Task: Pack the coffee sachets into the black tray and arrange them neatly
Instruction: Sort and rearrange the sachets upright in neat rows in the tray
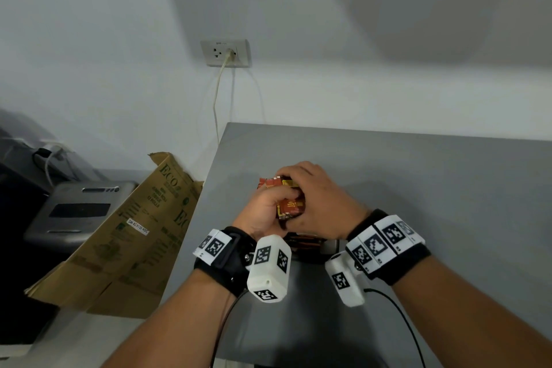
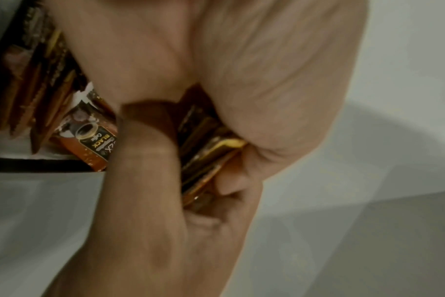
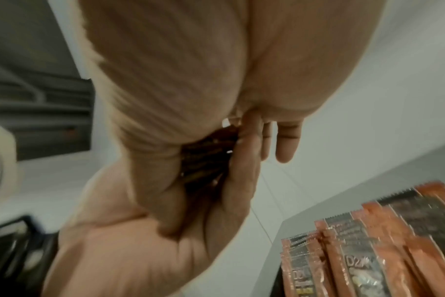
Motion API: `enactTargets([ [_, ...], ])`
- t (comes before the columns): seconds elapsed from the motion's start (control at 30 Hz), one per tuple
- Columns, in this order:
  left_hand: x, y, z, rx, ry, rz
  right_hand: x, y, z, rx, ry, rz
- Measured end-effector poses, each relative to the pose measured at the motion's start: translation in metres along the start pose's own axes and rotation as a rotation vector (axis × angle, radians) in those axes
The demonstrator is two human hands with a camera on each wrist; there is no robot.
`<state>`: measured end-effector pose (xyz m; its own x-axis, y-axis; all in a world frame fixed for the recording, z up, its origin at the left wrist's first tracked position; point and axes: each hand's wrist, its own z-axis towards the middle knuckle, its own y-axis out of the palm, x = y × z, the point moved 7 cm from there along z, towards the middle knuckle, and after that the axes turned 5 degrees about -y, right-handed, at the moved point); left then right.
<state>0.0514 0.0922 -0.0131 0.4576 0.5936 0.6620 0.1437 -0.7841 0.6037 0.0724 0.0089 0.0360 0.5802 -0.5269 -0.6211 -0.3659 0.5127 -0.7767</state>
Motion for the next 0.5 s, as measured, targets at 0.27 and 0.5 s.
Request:
enactTargets([
  [0.27, 0.011, -0.012, 0.004, 0.003, 0.028, 0.089, 0.038, -0.007, -0.011, 0.169, 0.276, 0.658],
  [0.5, 0.006, -0.01, 0.007, 0.051, 0.03, 0.108, 0.04, -0.02, -0.015, 0.335, 0.261, 0.471],
])
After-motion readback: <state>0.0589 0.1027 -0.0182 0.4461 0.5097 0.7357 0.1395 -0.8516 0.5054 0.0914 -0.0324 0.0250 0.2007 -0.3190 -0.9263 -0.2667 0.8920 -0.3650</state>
